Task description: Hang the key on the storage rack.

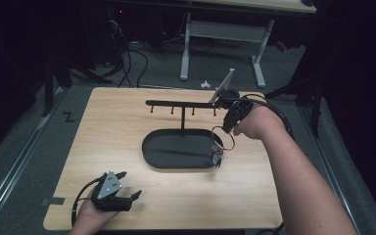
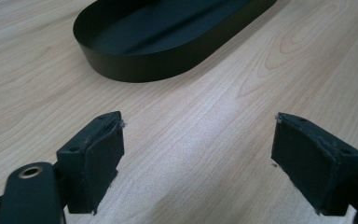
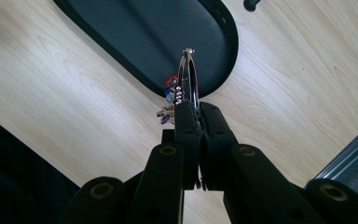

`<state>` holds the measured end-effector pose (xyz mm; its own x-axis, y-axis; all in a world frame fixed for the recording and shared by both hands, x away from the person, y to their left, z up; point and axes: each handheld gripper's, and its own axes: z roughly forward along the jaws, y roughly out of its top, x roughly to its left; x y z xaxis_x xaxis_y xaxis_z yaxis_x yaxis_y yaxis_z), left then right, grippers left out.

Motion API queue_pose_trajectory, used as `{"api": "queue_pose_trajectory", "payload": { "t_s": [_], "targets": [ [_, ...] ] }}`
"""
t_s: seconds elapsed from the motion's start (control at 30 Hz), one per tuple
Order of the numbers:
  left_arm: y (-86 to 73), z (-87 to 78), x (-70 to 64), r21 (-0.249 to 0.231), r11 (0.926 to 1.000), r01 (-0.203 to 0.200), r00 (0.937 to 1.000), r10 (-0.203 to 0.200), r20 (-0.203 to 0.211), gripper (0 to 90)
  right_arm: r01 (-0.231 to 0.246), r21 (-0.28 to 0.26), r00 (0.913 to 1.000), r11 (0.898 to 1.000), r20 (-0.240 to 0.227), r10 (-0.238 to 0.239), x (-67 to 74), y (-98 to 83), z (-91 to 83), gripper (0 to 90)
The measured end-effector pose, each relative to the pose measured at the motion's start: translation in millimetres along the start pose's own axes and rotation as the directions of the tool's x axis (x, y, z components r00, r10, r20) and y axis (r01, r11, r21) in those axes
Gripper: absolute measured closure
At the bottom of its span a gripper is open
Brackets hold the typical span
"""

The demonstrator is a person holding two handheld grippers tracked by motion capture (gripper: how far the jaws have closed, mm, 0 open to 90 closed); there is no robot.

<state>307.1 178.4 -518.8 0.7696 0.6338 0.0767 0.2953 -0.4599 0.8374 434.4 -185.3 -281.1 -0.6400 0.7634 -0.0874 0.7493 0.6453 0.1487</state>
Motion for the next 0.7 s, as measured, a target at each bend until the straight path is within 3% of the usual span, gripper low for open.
{"api": "queue_pose_trajectory", "payload": {
  "t_s": [0.13, 0.3, 0.7],
  "targets": [
    [-1.0, -0.8, -0.1, 0.007, 1.0000, 0.000, 1.0000, 0.000, 0.003, 17.4, -0.017, -0.003, 0.9999, 1.000, -0.005, 0.017, -0.9, 4.8, -1.4, 87.6],
    [-2.4, -4.3, 0.2, 0.001, 1.0000, 0.004, 1.0000, -0.004, -0.009, 17.4, 0.011, -0.005, 0.9999, 1.000, 0.004, -0.011, -3.7, 12.7, -0.6, 87.7],
    [-6.7, -9.2, 3.7, 0.009, 0.9997, 0.024, 0.9993, -0.023, -0.029, 17.4, -0.004, -0.009, 1.0000, 1.000, 0.003, 0.005, -13.2, 30.5, -3.1, 87.7]
  ]
}}
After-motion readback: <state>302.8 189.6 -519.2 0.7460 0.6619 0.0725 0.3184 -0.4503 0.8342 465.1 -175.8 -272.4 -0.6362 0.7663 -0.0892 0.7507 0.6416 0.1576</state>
